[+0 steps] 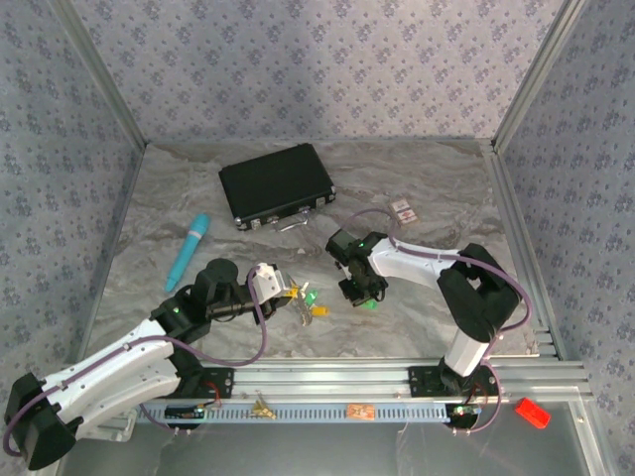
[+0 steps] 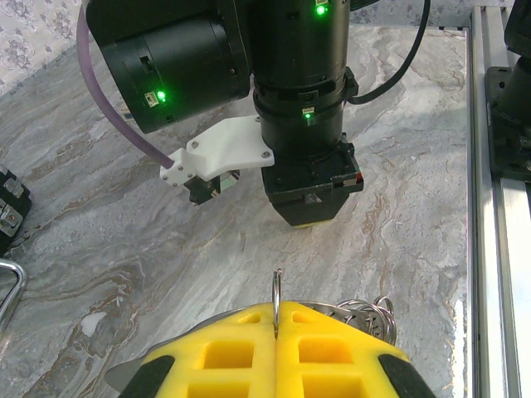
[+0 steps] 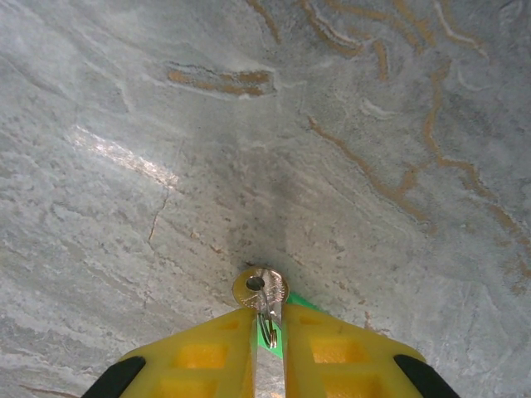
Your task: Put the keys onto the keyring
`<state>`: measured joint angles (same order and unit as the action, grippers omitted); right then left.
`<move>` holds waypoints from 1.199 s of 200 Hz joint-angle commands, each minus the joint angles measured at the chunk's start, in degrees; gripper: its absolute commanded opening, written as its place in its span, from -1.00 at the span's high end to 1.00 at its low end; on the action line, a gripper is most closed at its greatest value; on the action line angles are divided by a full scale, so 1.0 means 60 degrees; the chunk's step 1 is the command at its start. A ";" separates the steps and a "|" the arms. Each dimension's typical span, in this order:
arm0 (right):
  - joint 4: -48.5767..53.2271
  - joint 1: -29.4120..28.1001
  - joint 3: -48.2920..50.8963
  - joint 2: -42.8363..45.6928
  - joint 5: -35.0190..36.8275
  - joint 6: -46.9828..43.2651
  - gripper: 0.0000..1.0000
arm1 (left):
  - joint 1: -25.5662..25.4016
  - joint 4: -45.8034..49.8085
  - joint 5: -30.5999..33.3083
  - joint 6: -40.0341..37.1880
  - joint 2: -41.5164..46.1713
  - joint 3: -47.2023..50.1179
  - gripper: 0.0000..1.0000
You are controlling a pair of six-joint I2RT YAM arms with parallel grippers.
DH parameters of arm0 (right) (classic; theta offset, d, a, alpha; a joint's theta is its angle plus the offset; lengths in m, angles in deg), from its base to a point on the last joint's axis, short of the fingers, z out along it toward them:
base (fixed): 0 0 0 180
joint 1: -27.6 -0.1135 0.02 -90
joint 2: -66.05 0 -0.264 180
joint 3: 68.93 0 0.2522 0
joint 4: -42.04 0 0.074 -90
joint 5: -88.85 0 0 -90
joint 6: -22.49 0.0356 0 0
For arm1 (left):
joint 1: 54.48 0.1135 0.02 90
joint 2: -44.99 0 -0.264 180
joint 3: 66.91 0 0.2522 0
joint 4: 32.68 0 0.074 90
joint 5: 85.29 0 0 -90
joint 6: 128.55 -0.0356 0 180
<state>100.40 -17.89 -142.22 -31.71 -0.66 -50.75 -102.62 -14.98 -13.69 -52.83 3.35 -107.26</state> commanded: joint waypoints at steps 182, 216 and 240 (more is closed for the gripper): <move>0.0356 0.0012 -0.0268 -0.0184 0.0182 0.0240 0.70 | -0.0077 -0.0073 -0.0084 0.0051 0.0086 -0.0125 1.00; 0.0404 0.0016 -0.0259 -0.0187 0.0195 0.0236 0.72 | -0.0077 -0.0068 -0.0099 0.0044 0.0090 -0.0117 1.00; 0.0360 0.0012 -0.0258 -0.0197 0.0136 0.0233 0.74 | -0.0078 -0.0085 -0.0094 0.0035 0.0090 -0.0117 1.00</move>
<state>100.69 -17.89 -143.07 -32.52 -0.46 -50.32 -102.62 -14.98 -13.69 -52.85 3.32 -107.26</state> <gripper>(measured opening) 0.132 0.042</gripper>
